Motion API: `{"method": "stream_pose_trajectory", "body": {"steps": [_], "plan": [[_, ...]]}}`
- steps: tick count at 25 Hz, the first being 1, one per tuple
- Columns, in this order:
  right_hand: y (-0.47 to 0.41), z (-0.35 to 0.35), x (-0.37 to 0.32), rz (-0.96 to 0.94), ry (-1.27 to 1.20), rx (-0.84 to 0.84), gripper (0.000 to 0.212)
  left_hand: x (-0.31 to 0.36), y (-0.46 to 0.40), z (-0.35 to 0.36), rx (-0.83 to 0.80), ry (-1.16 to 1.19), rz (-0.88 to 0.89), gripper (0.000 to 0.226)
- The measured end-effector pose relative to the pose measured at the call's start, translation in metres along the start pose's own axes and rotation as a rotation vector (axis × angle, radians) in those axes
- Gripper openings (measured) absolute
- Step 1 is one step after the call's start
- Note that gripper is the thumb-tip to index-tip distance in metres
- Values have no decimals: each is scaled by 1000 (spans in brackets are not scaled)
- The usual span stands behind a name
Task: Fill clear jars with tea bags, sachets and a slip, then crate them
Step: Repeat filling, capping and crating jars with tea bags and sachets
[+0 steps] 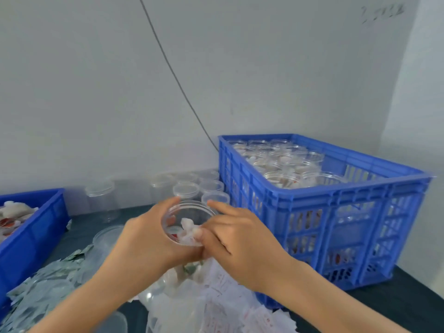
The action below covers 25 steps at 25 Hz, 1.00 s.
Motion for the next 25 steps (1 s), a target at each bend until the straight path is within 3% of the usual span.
{"method": "stream_pose_trajectory", "body": {"steps": [4, 8, 15, 19, 25], "plan": [[-13, -50, 14, 50, -104, 147, 48, 51, -22, -10, 47, 47, 101, 108], [-27, -104, 40, 132, -6, 228, 48, 107, -54, -7, 77, 69, 225, 124], [-31, -205, 110, 269, 198, 405, 50, 204, -126, 35, 76, 110, 413, 116], [-11, -227, 156, 384, 346, 411, 46, 238, -162, 89, -11, 67, 485, 102], [21, -198, 229, 454, 512, 290, 43, 236, -196, 184, -175, -93, 475, 88]]}}
Point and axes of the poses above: each hand's wrist, its own y-axis away from the middle knuckle, its own z-axis out of the palm, x = y × z, the point moved 3 cm from there along -y, towards the middle knuckle, and after that the axes turned 7 degrees about y, right-handed, at the moved point
